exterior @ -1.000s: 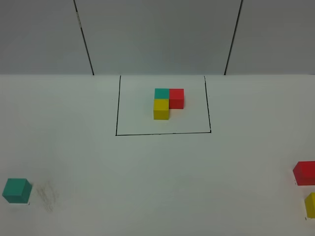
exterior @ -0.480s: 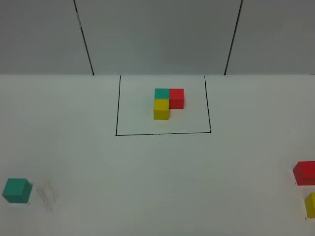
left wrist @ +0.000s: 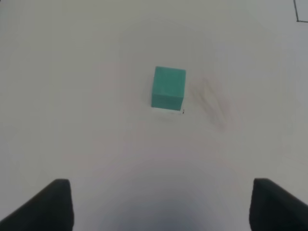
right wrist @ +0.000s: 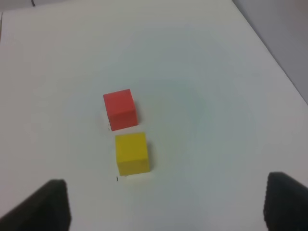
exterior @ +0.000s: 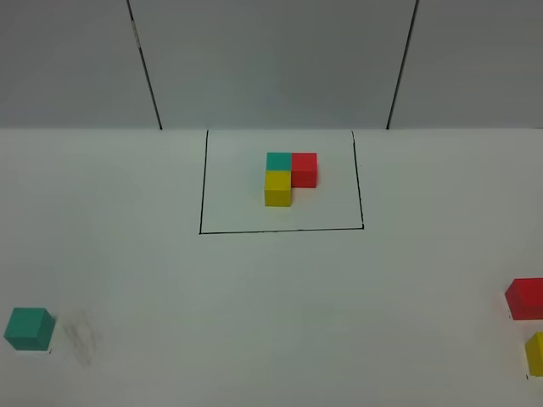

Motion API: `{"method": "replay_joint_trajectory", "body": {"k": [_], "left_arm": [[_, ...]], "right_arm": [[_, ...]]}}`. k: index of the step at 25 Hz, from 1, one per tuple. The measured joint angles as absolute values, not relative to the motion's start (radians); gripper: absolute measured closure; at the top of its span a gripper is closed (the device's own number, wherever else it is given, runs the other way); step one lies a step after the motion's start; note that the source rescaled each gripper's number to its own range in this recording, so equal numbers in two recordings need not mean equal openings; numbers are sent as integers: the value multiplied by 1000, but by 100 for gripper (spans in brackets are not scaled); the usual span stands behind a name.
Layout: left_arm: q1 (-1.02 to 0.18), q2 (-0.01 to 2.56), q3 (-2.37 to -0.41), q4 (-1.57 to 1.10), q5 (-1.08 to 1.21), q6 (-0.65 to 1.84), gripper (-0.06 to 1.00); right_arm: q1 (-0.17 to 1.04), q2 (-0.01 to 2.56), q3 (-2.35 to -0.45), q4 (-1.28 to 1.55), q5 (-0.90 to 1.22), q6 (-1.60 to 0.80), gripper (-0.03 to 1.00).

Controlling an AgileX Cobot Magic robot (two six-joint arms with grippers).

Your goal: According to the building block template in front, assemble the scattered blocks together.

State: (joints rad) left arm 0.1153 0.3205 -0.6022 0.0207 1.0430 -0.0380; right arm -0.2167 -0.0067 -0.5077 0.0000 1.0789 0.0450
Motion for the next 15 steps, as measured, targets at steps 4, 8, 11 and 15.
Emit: {"method": "replay_joint_trajectory", "body": {"k": [4,8,11,15], "left_arm": [[115,496,-654,24,986,-41,10],[115,655,-686,26,934,-41,10],[115,769,-691,29,888,-41,10],[115,929,-692,58,843,-41,10]], "right_arm": [[-217,-7,-508,0,1079,45,30],[-217,-7,-508,0,1079,45,30],[-217,-7,-508,0,1079,45,30],[-217,-7,-508,0,1079,45,30]]}}
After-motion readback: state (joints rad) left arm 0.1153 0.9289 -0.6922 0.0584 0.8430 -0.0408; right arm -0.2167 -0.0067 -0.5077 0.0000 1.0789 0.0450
